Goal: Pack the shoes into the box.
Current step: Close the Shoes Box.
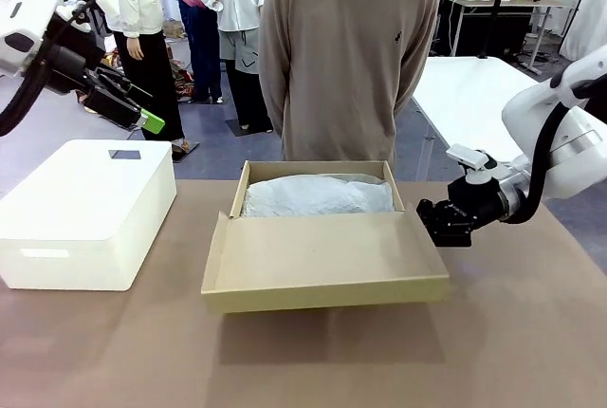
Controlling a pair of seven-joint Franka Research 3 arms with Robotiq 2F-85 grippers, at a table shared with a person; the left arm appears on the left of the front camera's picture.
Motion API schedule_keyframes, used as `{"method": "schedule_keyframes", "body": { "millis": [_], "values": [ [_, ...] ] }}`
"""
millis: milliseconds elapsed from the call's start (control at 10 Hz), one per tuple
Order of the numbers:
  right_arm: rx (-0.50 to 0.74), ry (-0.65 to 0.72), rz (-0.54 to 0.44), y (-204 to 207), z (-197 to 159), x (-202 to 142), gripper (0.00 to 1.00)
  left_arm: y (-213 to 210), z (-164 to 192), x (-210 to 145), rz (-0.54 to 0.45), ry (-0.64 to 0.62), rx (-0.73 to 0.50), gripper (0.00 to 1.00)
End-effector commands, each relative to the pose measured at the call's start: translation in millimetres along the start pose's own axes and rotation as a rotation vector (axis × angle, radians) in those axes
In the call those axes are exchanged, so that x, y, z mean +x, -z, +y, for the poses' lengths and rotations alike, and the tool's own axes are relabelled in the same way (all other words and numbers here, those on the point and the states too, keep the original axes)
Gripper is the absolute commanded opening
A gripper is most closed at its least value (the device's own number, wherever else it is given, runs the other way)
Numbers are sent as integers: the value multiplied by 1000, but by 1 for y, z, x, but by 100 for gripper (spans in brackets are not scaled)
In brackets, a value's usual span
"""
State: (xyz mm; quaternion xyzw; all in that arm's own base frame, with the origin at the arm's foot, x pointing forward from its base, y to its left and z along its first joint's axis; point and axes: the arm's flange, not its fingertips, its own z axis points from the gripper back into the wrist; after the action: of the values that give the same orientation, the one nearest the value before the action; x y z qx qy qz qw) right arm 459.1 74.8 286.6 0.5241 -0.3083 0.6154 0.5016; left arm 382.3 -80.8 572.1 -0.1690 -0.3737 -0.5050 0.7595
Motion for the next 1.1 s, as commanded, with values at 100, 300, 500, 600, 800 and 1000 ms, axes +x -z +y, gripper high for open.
{"method": "schedule_keyframes", "body": {
  "millis": [100, 300, 500, 600, 800, 1000],
  "values": [
    [-141, 18, -112, -4, 5, 4, 0, 0, 0, 0, -17, 3, -11, 100],
    [-188, 56, -189, -13, 6, 2, 0, 0, 0, 0, -17, 3, -11, 100],
    [-205, 59, -242, -18, 7, 3, 0, 0, 0, 0, -17, 3, -11, 100],
    [-205, 62, -263, -20, 8, 4, 0, 0, 0, 0, -17, 3, -11, 100],
    [-156, 93, -325, -21, 9, 2, 0, 0, 0, 0, -17, 3, -11, 100],
    [-195, 73, -329, -23, 9, 5, 0, 0, 0, 0, -17, 3, -11, 100]
  ]
}}
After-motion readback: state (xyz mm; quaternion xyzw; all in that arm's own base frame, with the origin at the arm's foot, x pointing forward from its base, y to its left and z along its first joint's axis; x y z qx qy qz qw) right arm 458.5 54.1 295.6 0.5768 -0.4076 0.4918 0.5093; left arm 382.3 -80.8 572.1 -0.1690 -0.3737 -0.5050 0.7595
